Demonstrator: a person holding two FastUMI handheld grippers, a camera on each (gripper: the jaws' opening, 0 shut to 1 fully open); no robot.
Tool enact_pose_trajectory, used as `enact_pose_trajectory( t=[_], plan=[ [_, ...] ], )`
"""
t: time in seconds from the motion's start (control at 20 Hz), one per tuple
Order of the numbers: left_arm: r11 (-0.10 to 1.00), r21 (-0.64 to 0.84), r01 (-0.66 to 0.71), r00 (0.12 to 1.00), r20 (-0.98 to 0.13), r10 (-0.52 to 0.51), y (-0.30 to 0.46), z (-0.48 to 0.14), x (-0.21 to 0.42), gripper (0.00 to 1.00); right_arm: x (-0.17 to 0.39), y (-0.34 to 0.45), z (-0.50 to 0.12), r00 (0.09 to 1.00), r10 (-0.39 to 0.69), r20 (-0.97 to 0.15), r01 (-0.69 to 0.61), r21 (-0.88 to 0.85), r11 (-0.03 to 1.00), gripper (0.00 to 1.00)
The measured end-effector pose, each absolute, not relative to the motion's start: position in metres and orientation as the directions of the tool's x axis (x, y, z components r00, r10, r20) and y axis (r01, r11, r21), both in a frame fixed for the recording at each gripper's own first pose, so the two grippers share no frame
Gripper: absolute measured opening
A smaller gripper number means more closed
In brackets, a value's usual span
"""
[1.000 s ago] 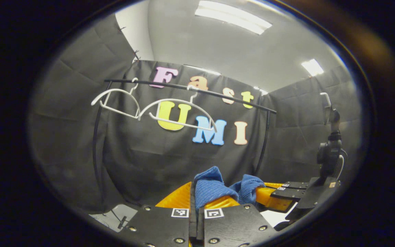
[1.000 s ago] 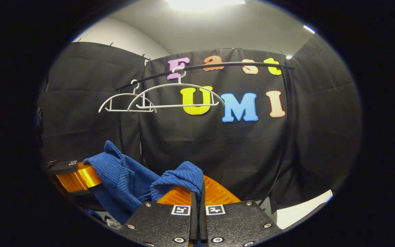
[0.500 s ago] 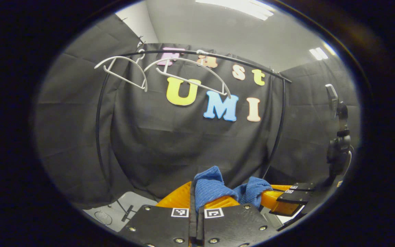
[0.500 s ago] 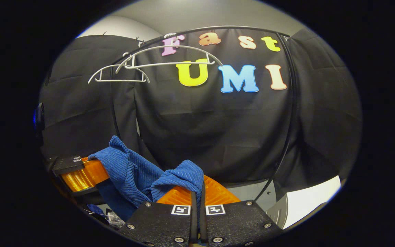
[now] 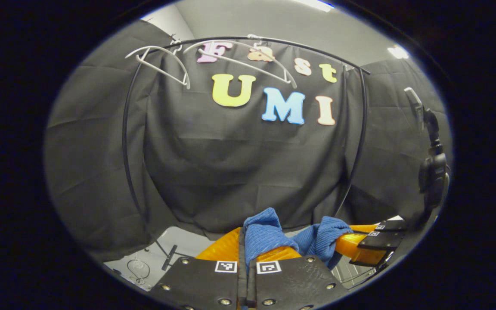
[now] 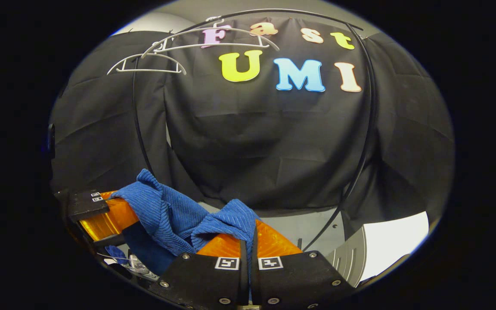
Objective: Grasp the clothes on the hanger with both hands and then place them into the laundry hamper below.
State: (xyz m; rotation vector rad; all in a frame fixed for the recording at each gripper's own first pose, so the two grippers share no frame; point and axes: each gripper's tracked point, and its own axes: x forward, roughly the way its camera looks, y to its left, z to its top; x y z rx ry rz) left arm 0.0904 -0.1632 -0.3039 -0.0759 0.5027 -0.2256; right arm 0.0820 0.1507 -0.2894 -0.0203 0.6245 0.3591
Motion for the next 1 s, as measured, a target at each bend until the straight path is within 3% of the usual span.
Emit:
enact_pose_trajectory(
  t=[0.5, 0.9, 0.95, 1.0],
  plan=[
    [0.981, -0.078, 0.178, 0.74, -0.647, -0.186, -0.145, -0.398, 0.069, 0.0, 0.054, 0.144, -0.365, 0.649, 0.255, -0.717, -0.329, 0.037, 0.943, 0.04],
    [0.985, -0.075, 0.157, 0.573, -0.805, -0.153, -0.132, -0.48, 0.029, 0.01, 0.028, 0.137, -0.413, 0.539, 0.188, -0.821, -0.321, 0.006, 0.947, 0.08],
    [0.985, -0.074, 0.158, 0.56, -0.815, -0.15, -0.13, -0.485, 0.022, 0.05, 0.028, 0.136, -0.417, 0.529, 0.179, -0.829, -0.322, 0.0, 0.947, 0.09],
    [0.985, -0.07, 0.158, 0.547, -0.824, -0.146, -0.13, -0.492, 0.019, 0.01, 0.028, 0.134, -0.419, 0.518, 0.172, -0.838, -0.324, -0.006, 0.946, 0.11]
  ],
)
